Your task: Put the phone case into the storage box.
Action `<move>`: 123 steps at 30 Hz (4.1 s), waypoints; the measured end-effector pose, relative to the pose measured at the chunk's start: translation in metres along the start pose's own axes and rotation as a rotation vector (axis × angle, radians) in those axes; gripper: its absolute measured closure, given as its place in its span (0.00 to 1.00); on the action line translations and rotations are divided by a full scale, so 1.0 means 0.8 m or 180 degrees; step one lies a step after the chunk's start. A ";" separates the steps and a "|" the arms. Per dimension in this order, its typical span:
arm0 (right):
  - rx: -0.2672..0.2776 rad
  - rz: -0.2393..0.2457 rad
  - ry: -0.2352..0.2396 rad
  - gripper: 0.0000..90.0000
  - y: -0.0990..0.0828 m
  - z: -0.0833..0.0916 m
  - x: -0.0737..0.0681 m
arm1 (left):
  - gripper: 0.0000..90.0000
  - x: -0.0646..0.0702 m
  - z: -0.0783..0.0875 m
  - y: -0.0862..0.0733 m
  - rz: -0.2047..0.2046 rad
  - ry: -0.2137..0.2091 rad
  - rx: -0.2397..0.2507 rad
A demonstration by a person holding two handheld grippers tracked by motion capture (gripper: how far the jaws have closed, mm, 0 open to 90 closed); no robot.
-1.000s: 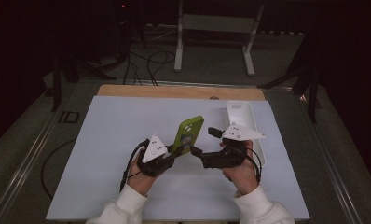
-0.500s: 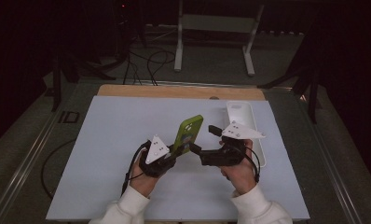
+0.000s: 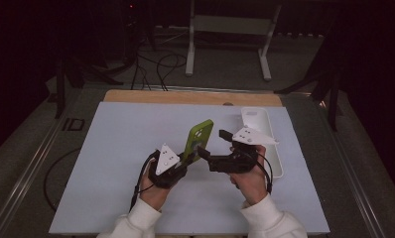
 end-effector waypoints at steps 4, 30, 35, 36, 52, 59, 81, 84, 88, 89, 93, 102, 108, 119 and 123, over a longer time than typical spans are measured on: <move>0.0023 -0.0047 -0.0008 0.10 0.005 -0.004 0.000 | 0.86 -0.001 0.000 0.000 0.0018 0.0022 0.0004; 0.0158 -0.0201 -0.0102 0.10 0.019 -0.022 0.000 | 0.86 0.013 -0.004 -0.003 -0.0108 0.0057 -0.0013; 0.0112 -0.0216 -0.0146 0.15 0.018 -0.022 0.002 | 0.86 0.015 -0.004 -0.004 -0.0138 0.0056 -0.0024; 0.0112 -0.0216 -0.0146 0.15 0.018 -0.022 0.002 | 0.86 0.015 -0.005 -0.004 -0.0132 0.0051 -0.0023; 0.0027 -0.0222 -0.0158 0.17 0.014 -0.021 0.001 | 0.85 0.018 -0.007 -0.007 -0.0134 0.0036 -0.0048; 0.0003 -0.0251 -0.0124 0.17 0.015 -0.021 0.003 | 0.85 0.018 -0.007 -0.007 -0.0131 0.0007 -0.0047; -0.0019 -0.0212 -0.0137 0.17 0.016 -0.022 0.002 | 0.12 0.003 -0.001 -0.003 0.0038 0.0032 -0.0128; -0.0015 -0.0210 -0.0155 0.17 0.016 -0.021 0.003 | 0.07 0.000 0.002 -0.003 0.0047 0.0034 -0.0150; -0.0004 -0.0216 -0.0159 0.17 0.017 -0.020 0.004 | 0.04 -0.003 0.004 -0.003 0.0052 0.0035 -0.0163; -0.0001 -0.0214 -0.0168 0.17 0.017 -0.020 0.004 | 0.04 -0.005 0.005 -0.004 0.0062 0.0050 -0.0182; 0.0008 -0.0227 -0.0178 0.17 0.017 -0.019 0.006 | 0.03 -0.008 0.007 -0.005 0.0060 0.0036 -0.0188; 0.0033 -0.0232 -0.0221 0.17 0.019 -0.018 0.011 | 0.02 -0.018 0.017 -0.008 0.0067 0.0044 -0.0198; 0.0045 -0.0216 -0.0259 0.17 0.020 -0.017 0.014 | 0.02 -0.027 0.025 -0.011 0.0065 0.0069 -0.0205; 0.0074 -0.0216 -0.0308 0.17 0.021 -0.015 0.019 | 0.01 -0.048 0.043 -0.023 0.0123 0.0119 -0.0235; 0.0082 -0.0215 -0.0330 0.17 0.022 -0.015 0.022 | 0.01 -0.053 0.049 -0.027 0.0127 0.0124 -0.0232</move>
Point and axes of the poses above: each handheld gripper's, and its own axes: z roughly backward along the jaws, y roughly out of its top, x roughly to its right, the point moved 10 cm from there along -z, roughly forward along the jaws, and after that the axes turned 5 degrees about -z, right-handed, at the moved point
